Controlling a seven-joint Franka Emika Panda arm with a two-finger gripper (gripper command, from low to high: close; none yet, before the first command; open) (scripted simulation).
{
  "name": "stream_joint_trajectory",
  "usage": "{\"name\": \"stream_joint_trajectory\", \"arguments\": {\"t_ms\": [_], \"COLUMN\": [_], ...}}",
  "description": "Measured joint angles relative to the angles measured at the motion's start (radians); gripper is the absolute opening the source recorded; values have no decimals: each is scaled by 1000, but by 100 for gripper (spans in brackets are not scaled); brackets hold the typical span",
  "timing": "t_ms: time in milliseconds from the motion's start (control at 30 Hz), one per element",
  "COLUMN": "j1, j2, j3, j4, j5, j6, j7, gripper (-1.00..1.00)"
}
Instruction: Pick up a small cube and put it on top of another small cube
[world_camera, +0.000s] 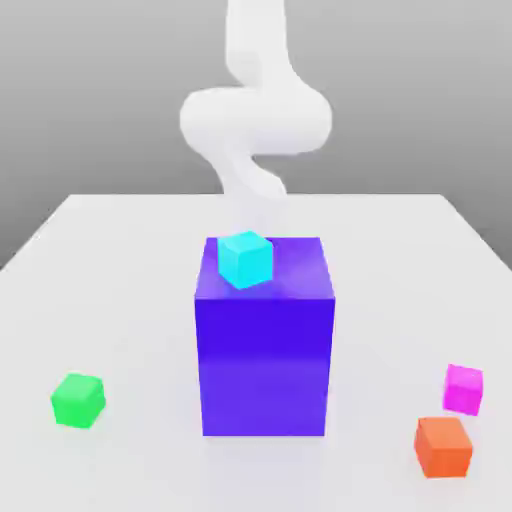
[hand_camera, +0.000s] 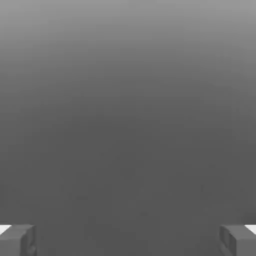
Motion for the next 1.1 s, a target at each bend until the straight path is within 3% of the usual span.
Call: {"name": "stream_joint_trajectory", "arguments": {"t_ms": [533, 767, 967, 1000, 1100], "j1": [302, 439, 533, 545, 545], "j2": [585, 844, 1062, 1084, 1084], "j3": [164, 217, 118, 104, 105], "j4": [-193, -276, -249, -245, -245], "j5": [22, -101, -222, -230, -231], "j6": [295, 421, 580, 598, 597], "j7": [-312, -353, -280, -273, -273], "gripper": [0, 0, 0, -100, -100]}}
